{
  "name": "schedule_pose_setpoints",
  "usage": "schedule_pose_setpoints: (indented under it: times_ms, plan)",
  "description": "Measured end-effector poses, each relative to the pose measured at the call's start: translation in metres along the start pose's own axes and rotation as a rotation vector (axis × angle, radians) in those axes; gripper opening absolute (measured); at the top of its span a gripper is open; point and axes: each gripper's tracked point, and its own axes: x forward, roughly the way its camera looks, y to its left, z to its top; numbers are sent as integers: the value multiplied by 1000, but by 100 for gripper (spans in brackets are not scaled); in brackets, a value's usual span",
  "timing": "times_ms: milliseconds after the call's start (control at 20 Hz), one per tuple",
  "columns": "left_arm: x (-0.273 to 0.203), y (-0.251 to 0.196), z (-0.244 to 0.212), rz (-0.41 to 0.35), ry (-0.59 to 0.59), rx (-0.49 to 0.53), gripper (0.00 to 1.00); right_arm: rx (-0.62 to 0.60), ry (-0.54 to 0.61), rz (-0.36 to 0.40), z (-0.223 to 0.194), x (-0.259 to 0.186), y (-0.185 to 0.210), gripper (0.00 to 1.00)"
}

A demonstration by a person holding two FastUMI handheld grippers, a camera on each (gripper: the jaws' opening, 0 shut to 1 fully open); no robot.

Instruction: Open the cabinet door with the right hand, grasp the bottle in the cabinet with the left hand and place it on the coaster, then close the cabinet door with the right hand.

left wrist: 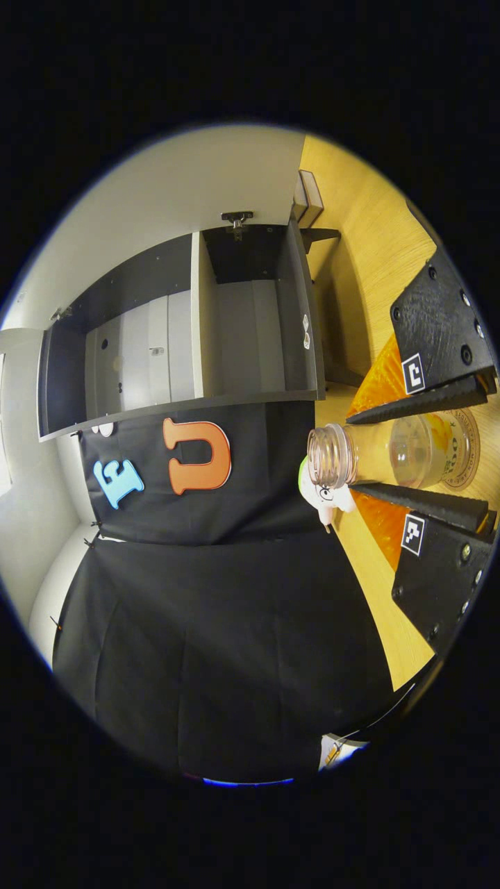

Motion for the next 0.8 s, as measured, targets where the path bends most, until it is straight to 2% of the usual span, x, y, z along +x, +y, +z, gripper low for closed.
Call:
schedule_pose_setpoints:
  times_ms: [200,250,300,400,800]
  plan:
    - [0,-3,-1,-23,7,3,57,-15,0,6,2,-2,0,88]
    - [-1,-3,-2,-30,15,0,50,-19,-2,6,2,-2,0,88]
    - [-2,-3,-3,-38,27,-5,56,-21,-5,5,3,-2,0,88]
    - [-1,-2,-2,-37,34,-9,96,-19,-8,4,2,-2,0,88]
    - [-18,4,22,-47,32,-43,96,1,-22,14,0,-1,1,88]
